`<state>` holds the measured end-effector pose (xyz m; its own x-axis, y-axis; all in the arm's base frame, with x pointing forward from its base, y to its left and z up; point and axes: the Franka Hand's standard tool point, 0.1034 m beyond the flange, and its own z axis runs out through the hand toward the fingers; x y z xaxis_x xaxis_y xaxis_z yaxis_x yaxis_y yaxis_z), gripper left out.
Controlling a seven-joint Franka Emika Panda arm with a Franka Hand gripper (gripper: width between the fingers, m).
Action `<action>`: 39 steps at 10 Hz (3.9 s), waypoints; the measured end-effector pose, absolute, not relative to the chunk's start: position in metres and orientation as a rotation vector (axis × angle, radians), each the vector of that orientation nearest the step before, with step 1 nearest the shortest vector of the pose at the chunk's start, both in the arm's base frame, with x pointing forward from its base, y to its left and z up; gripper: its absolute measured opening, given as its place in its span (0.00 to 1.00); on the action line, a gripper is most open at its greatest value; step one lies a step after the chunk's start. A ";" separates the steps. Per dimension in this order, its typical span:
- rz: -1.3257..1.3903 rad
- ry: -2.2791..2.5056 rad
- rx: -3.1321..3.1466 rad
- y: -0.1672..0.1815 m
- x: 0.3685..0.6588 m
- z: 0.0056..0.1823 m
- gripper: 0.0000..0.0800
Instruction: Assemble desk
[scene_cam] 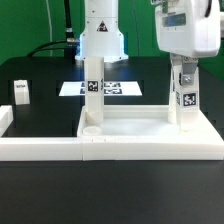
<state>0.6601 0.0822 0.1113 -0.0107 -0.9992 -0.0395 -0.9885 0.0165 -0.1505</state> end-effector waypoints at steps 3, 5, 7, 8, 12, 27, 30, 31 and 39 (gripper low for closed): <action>-0.214 1.760 -2.525 0.097 0.662 0.111 0.76; -0.260 1.282 -2.805 0.113 0.662 0.110 0.80; -0.268 1.090 -2.901 0.110 0.662 0.110 0.81; -0.280 0.984 -2.945 0.110 0.663 0.111 0.81; -0.325 0.151 -3.171 0.103 0.666 0.112 0.81; 0.042 2.292 -2.190 0.100 0.675 0.110 0.36; 0.038 2.392 -2.083 0.101 0.675 0.110 0.36; 0.025 2.308 -2.183 0.100 0.674 0.110 0.56; -0.141 1.022 -3.053 0.106 0.654 0.110 0.81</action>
Offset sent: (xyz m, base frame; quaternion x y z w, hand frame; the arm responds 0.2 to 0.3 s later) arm 0.0020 0.0467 -0.0022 0.0162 0.0109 -0.4147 0.9097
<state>0.6545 0.1059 0.1103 0.7952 -0.5965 0.1084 -0.6036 -0.7958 0.0486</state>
